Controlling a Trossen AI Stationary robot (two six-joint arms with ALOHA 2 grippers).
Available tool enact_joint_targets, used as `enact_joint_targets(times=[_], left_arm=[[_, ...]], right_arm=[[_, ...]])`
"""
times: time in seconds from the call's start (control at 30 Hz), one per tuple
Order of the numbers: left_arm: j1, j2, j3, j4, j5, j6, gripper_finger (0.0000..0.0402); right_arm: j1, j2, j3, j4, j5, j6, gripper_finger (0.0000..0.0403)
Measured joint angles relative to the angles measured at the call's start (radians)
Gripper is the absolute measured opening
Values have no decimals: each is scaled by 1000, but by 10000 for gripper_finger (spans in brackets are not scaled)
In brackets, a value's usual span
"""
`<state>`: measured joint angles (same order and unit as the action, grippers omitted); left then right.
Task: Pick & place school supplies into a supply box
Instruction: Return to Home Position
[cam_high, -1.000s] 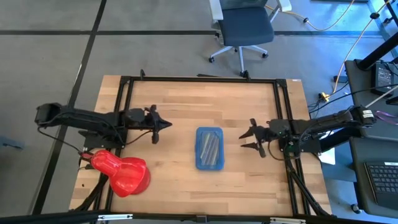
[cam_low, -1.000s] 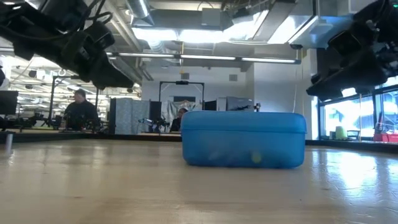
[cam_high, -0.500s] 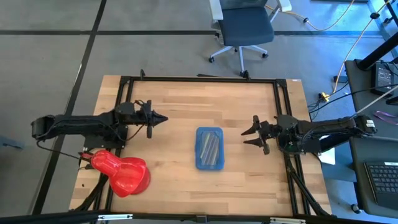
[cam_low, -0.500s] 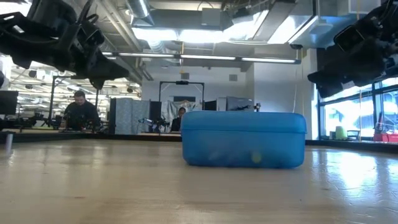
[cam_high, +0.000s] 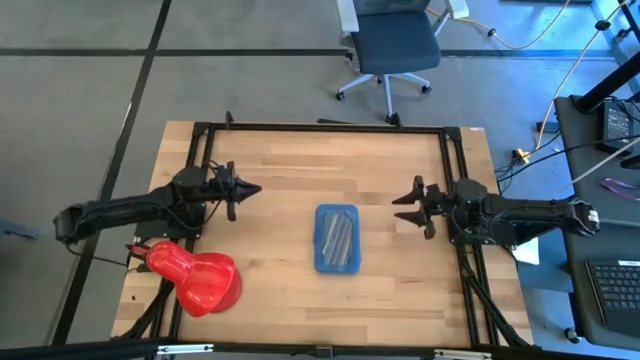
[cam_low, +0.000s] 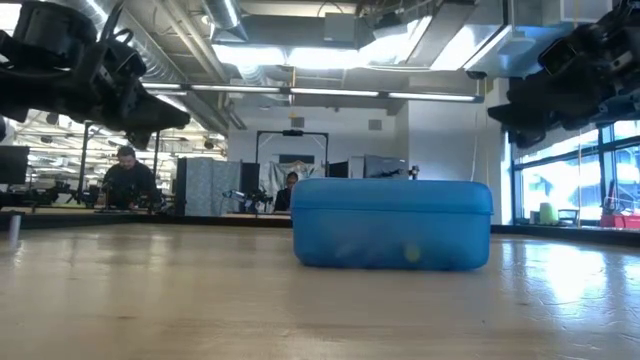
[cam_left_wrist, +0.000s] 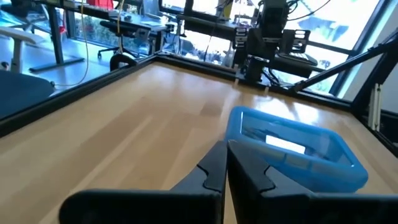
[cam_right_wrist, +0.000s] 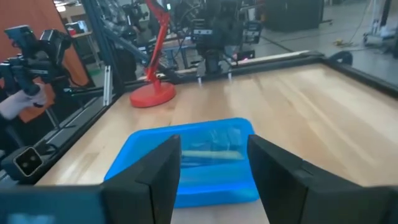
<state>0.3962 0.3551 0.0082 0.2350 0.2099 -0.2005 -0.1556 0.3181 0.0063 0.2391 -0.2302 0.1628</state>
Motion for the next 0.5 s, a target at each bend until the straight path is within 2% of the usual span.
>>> enact_joint_targets(times=[0.27, 0.5], left_arm=[[-1, -80, 0, -116, 2, -8, 4], [-2, -105, 0, -131, 32, -18, 8]], right_arm=[[-25, -116, 0, -67, 0, -38, 189], [-26, -239, 0, -163, 0, -37, 189]])
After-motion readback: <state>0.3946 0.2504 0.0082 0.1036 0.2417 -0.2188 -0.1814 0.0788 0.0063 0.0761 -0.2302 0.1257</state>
